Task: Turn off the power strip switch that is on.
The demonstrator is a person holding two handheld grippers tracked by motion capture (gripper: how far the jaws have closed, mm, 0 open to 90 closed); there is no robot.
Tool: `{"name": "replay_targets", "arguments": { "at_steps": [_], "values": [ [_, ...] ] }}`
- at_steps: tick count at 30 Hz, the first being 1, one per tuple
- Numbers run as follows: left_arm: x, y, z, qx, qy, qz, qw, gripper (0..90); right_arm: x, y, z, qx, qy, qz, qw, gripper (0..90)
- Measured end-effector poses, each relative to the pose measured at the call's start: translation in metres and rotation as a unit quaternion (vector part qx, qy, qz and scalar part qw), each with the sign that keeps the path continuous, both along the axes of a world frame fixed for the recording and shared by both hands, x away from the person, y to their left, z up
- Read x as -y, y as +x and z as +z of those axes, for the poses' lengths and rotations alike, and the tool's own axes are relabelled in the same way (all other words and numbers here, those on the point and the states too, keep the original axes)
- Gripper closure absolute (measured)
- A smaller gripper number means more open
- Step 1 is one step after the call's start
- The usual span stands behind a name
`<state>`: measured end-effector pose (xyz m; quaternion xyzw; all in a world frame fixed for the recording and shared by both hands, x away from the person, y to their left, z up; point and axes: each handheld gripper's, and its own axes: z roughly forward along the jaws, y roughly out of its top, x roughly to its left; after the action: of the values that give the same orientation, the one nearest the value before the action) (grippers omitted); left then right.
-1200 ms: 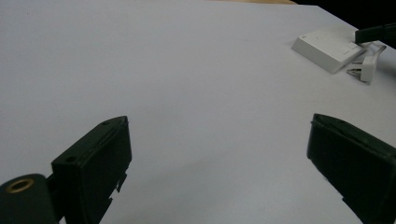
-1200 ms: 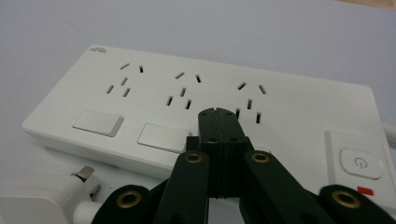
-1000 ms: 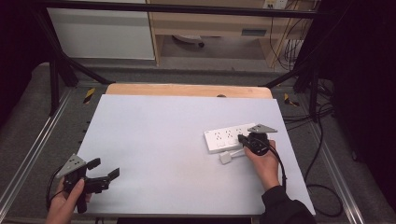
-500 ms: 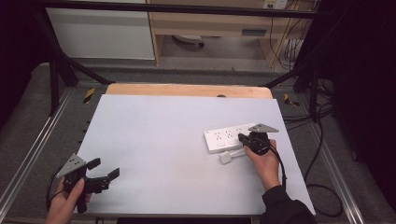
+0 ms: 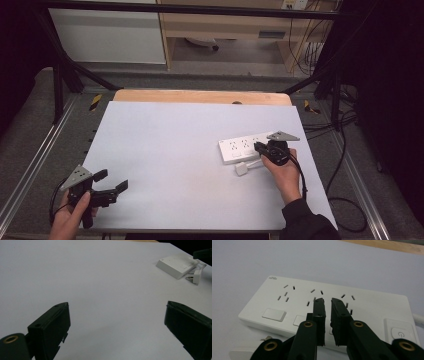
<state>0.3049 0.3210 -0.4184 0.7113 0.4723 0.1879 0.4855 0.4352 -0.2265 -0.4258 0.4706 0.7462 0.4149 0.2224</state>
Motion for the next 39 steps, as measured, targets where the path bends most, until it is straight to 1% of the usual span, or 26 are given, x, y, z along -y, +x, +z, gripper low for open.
{"name": "replay_targets", "arguments": {
  "at_steps": [3, 5, 12, 16, 19, 21, 24, 25, 27, 29, 32, 35, 39],
  "values": [
    [0.000, 0.000, 0.000, 0.000, 0.000, 0.000, 1.0000, 6.4, 0.001, -0.001, 0.004, 0.004, 0.002, -0.003, 1.0000, 74.8],
    [0.000, 0.000, 0.000, 0.000, 0.001, 0.000, 1.0000, 6.4, 0.002, -0.001, 0.007, 0.003, 0.007, -0.002, 1.0000, 71.8],
    [0.000, 0.000, 0.000, 0.000, 0.001, 0.000, 1.0000, 6.4, 0.002, 0.000, 0.014, 0.003, 0.014, -0.003, 0.9999, 61.9],
    [0.000, 0.000, 0.000, 0.000, 0.001, 0.000, 1.0000, 6.4, 0.002, 0.001, 0.018, 0.003, 0.015, -0.005, 0.9999, 46.1],
    [0.000, 0.000, 0.000, -0.001, 0.000, 0.000, 1.0000, 6.5, 0.002, 0.002, 0.022, -0.002, 0.022, -0.006, 0.9997, 32.7],
    [0.000, 0.000, 0.000, -0.001, 0.001, 0.000, 1.0000, 6.4, 0.001, 0.001, 0.025, -0.003, 0.022, -0.007, 0.9997, 23.1],
    [0.000, 0.000, 0.000, -0.001, 0.000, 0.000, 1.0000, 6.4, 0.002, 0.001, 0.031, -0.005, 0.035, -0.008, 0.9993, 7.3],
    [0.000, 0.000, 0.000, 0.000, 0.001, 0.000, 1.0000, 6.4, 0.003, 0.000, 0.033, -0.005, 0.037, -0.009, 0.9993, 4.4],
    [0.000, 0.000, 0.000, 0.000, 0.001, 0.000, 1.0000, 6.4, 0.004, -0.002, 0.036, 0.003, 0.043, -0.006, 0.9991, 3.0],
    [0.000, 0.000, 0.000, 0.000, 0.000, 0.000, 1.0000, 6.4, 0.007, -0.004, 0.039, 0.020, 0.044, -0.006, 0.9988, 2.6],
    [0.000, 0.000, 0.000, 0.000, 0.001, 0.000, 1.0000, 6.4, 0.011, -0.008, 0.043, 0.043, 0.054, -0.016, 0.9975, 2.7],
    [0.000, 0.000, 0.000, 0.000, 0.000, 0.000, 1.0000, 6.4, 0.016, -0.012, 0.046, 0.055, 0.062, -0.014, 0.9964, 2.4],
    [0.000, 0.000, 0.000, 0.000, 0.001, -0.001, 1.0000, 6.5, 0.022, -0.019, 0.050, 0.069, 0.057, -0.011, 0.9959, 2.4]
  ]
}}
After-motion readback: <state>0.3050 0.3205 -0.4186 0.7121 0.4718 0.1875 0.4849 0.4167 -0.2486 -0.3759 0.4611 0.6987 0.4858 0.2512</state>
